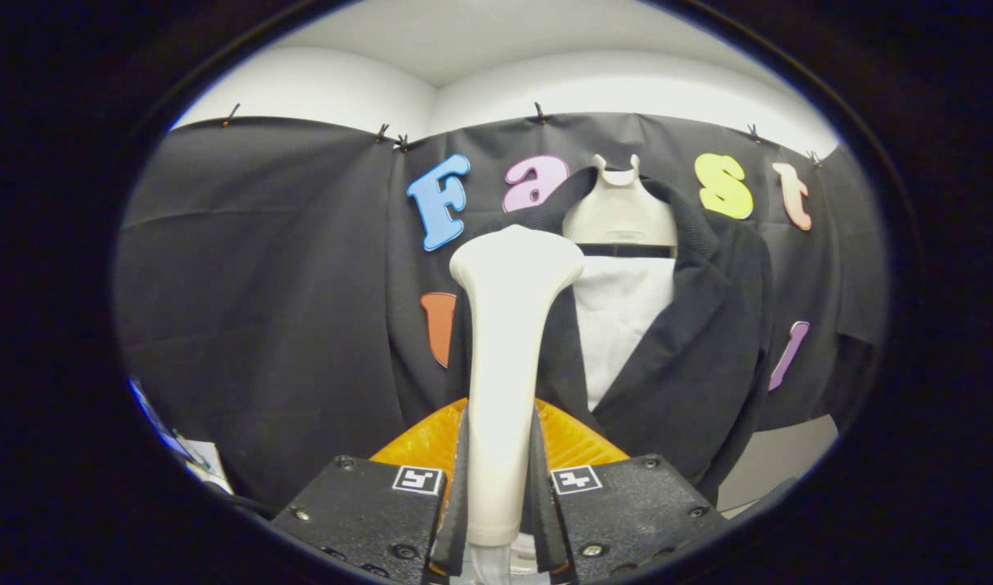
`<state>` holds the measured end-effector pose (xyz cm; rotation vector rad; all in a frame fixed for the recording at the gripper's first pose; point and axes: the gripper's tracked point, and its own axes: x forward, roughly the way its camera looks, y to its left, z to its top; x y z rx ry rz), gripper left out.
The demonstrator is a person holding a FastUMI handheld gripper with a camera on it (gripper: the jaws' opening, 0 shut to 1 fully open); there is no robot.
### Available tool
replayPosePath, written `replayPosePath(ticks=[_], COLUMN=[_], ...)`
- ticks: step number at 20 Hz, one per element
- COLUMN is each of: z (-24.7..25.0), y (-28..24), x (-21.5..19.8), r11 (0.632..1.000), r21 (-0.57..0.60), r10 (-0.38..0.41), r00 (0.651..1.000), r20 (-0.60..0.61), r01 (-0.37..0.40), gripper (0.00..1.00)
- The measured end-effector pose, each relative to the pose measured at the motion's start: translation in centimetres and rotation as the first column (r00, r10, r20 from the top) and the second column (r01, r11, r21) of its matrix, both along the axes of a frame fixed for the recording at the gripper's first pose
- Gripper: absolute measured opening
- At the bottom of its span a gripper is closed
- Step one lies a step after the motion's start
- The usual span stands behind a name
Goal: Iron the clothes twice with a garment steamer, once on the left side and once on the right side.
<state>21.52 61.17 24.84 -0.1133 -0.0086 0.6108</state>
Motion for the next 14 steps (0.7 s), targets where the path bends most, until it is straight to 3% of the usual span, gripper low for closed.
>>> replayPosePath(ticks=[6,14], z=[0.1,-1.9], y=[3.0,3.0], x=[1.9,4.3], r11=[0.999,0.996], r21=[-0.037,-0.084], r10=[-0.002,-0.034], r00=[1.000,0.999], r20=[0.005,-0.022], r01=[0.002,0.032], gripper=[0.35,0.36])
